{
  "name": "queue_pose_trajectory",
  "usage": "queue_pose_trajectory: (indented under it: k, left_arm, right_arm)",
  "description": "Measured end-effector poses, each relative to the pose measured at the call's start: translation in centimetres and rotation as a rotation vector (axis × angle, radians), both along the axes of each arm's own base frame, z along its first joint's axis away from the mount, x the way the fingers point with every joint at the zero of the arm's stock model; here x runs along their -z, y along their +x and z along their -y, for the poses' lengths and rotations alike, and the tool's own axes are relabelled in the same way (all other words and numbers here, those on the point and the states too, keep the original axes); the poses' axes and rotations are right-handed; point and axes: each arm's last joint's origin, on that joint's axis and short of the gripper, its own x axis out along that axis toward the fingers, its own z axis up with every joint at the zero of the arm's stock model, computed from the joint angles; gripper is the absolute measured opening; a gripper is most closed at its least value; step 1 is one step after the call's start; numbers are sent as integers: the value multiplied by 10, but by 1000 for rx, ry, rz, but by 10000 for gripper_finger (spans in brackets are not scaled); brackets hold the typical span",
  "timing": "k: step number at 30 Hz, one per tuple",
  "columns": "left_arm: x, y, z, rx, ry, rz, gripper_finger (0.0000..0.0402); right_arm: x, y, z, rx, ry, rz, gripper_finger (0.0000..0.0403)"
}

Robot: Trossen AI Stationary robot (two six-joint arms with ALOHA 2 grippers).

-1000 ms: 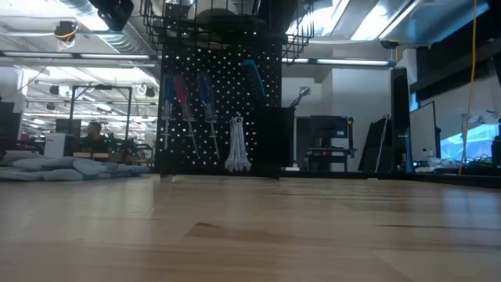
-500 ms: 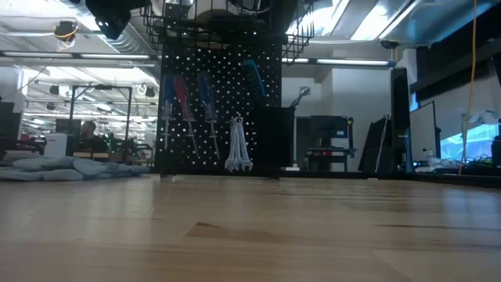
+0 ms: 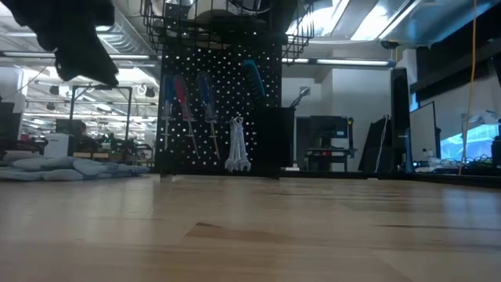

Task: Hang tools onto peg board
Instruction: Return to Home Position

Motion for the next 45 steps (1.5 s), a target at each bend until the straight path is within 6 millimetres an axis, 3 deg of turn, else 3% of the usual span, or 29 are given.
queue_pose_trajectory:
  k: [5,12,19,23,27,33,38,45]
  left_arm:
    - [5,-4,-5,-155,45,-20,127]
    - [9,0,-4,-159,58,-55,127]
    - [0,13,7,157,91,15,127]
    - [-14,20,7,301,188,136,113]
    - [-24,19,-5,306,301,197,86]
    - [-33,0,-20,257,366,297,44]
    - [-8,-20,-24,242,366,406,13]
    - [18,-39,-28,207,339,544,4]
  right_arm:
    - [42,-20,6,111,45,-124,209]
    - [114,-66,20,178,151,28,209]
    - [207,-89,21,57,378,190,209]
    - [242,-92,21,10,431,259,196]
    - [257,-95,29,-7,463,266,154]
    - [256,-114,43,-51,497,304,68]
    - [267,-137,47,-76,499,384,8]
    - [285,-158,48,-131,517,492,15]
